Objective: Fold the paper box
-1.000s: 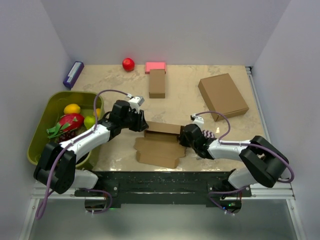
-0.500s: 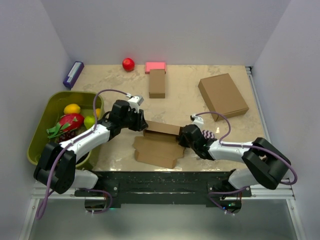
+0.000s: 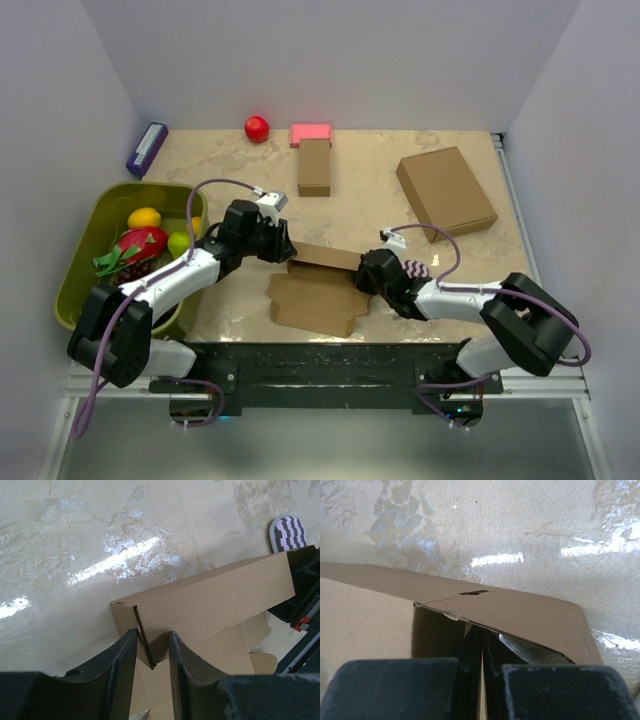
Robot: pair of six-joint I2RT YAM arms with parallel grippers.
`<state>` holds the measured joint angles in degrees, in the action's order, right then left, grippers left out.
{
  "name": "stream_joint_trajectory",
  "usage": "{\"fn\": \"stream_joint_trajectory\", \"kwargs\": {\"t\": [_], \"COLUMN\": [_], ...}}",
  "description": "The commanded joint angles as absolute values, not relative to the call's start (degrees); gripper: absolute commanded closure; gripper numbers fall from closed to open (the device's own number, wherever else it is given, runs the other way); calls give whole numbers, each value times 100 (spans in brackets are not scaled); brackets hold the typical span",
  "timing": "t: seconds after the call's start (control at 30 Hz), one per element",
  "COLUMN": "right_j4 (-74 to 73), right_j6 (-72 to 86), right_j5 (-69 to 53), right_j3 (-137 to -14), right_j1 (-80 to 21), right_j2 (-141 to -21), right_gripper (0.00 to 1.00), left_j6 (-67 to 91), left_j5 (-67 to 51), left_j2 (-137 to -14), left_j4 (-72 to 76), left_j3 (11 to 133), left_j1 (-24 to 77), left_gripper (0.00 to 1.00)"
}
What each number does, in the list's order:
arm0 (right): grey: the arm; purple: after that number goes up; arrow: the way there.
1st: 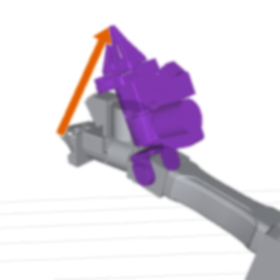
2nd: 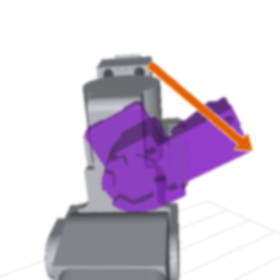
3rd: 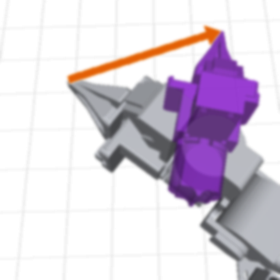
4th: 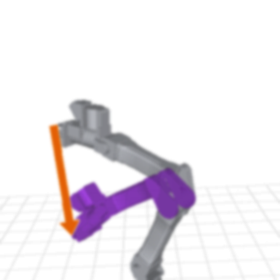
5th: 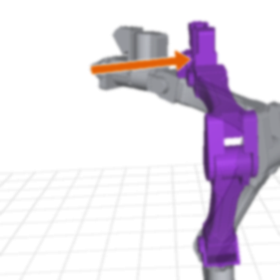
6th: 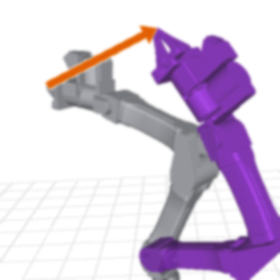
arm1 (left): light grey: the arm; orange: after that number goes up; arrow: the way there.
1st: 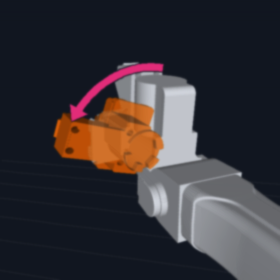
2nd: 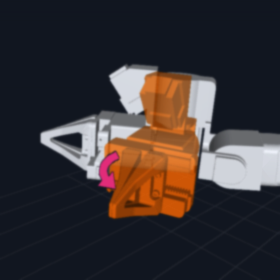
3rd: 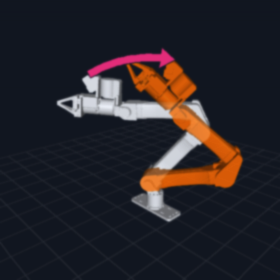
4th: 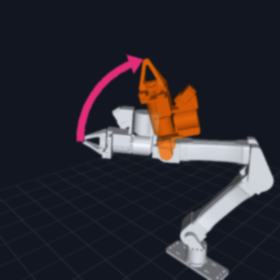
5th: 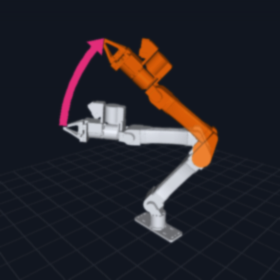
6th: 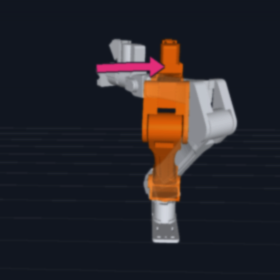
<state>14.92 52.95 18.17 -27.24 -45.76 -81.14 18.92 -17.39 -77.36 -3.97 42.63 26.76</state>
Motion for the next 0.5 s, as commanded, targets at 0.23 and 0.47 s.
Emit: {"fn": "stream_joint_trajectory", "kwargs": {"t": [0.23, 0.47], "right_j4": [1477, 994], "right_j6": [5581, 5827], "right_j5": [1854, 2188], "right_j3": [-2646, -2628], "right_j1": [-4658, -4825], "right_j2": [-8578, -8824], "right_gripper": [100, 100], "left_j6": [1916, 1916], "left_j5": [-2013, -2022], "left_j2": [-7813, -7813], "left_j4": [-422, -422], "left_j3": [4368, 4368], "left_j1": [2742, 2742], "left_gripper": [65, 65]}}
